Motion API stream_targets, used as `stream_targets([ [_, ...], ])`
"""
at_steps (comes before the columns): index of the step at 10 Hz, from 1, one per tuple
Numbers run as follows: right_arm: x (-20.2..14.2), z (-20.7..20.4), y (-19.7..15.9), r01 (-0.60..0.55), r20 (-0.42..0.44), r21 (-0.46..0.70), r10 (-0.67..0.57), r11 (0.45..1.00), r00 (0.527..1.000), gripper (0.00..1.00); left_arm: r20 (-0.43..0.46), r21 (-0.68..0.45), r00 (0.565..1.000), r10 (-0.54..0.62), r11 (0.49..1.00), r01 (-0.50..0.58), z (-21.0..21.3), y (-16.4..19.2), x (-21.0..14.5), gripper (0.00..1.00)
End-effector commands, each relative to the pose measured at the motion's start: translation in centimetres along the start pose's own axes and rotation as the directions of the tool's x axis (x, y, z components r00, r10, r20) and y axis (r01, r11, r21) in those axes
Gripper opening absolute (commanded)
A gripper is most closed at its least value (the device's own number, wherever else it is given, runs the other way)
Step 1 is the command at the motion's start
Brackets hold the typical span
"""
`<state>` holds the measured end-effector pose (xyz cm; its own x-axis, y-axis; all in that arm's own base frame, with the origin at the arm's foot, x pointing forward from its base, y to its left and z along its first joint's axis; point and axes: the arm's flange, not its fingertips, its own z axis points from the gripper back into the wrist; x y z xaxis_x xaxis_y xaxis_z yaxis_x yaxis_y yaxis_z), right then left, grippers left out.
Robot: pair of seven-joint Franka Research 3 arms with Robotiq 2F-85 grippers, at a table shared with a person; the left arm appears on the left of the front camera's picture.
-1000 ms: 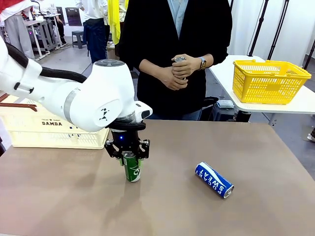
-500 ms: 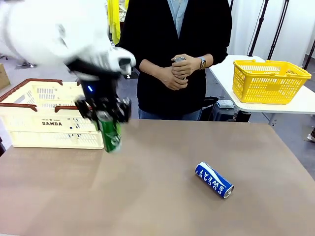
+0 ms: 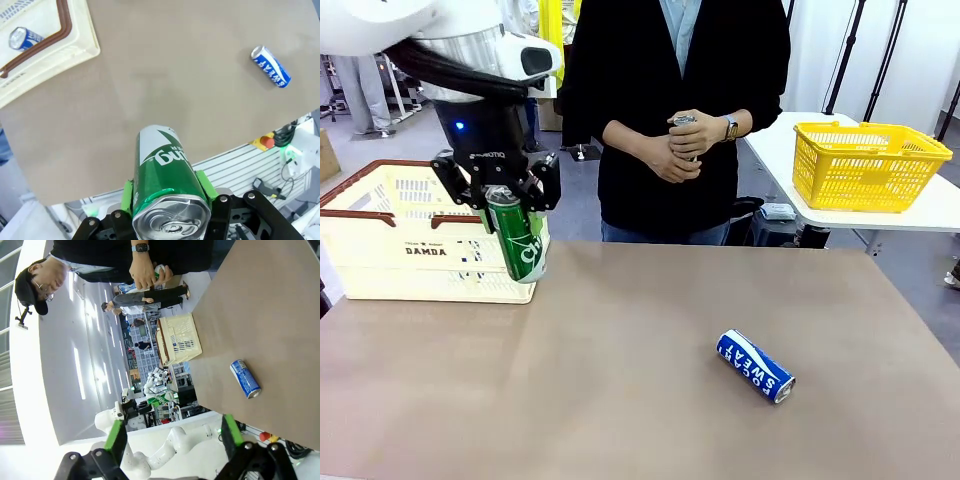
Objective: Place the drinks into the Shopping basket.
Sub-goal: Pick up one drink and place it into the Shopping basket.
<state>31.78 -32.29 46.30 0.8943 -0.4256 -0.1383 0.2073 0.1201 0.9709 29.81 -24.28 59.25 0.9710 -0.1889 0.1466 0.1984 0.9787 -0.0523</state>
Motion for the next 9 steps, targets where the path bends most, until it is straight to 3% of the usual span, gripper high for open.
stream_targets([
  [1, -0.3, 0.1, 0.5, 0.018, -0.006, -0.001, -0.018, 1.0, 1.0, 1.0, 0.004, -0.014, 1.0, -0.01, 1.0, 0.01, 0.1, 0.0, 0.0, 0.0],
  [2, -0.3, 0.1, 0.5, 0.018, -0.006, -0.001, -0.018, 1.0, 1.0, 1.0, 0.0, 0.0, 1.0, 0.0, 1.0, 0.0, 0.0, 0.0, 0.0, 0.0],
  [3, -0.3, 0.1, 0.5, 0.018, -0.006, -0.001, -0.018, 1.0, 1.0, 1.0, 0.055, -0.036, 0.994, 0.096, 0.995, -0.095, 1.6, 2.2, 1.9, 0.0],
  [4, -0.3, 0.1, 0.5, 0.018, -0.006, -0.001, -0.018, 1.0, 1.0, 1.0, 0.133, -0.035, 0.984, 0.12, 0.993, -0.116, 3.8, 4.9, 2.6, 0.0],
  [5, -0.3, 0.1, 0.5, 0.018, -0.006, -0.001, -0.018, 1.0, 1.0, 1.0, 0.223, -0.041, 0.946, 0.235, 0.972, -0.231, 6.2, 8.6, 3.3, 0.0],
  [7, -0.3, 0.1, 0.5, 0.018, -0.006, -0.001, -0.018, 1.0, 1.0, 1.0, 0.247, -0.114, 0.946, 0.209, 0.976, -0.186, 9.5, 16.2, 6.3, 0.0],
  [8, -0.3, 0.1, 0.5, 0.018, -0.006, -0.001, -0.018, 1.0, 1.0, 1.0, 0.227, -0.103, 0.93, 0.29, 0.956, -0.273, 9.4, 20.6, 9.2, 0.0],
  [9, -0.3, 0.1, 0.5, 0.018, -0.006, -0.001, -0.018, 1.0, 1.0, 1.0, 0.211, -0.083, 0.936, 0.283, 0.959, -0.271, 8.2, 23.7, 11.5, 0.0],
])
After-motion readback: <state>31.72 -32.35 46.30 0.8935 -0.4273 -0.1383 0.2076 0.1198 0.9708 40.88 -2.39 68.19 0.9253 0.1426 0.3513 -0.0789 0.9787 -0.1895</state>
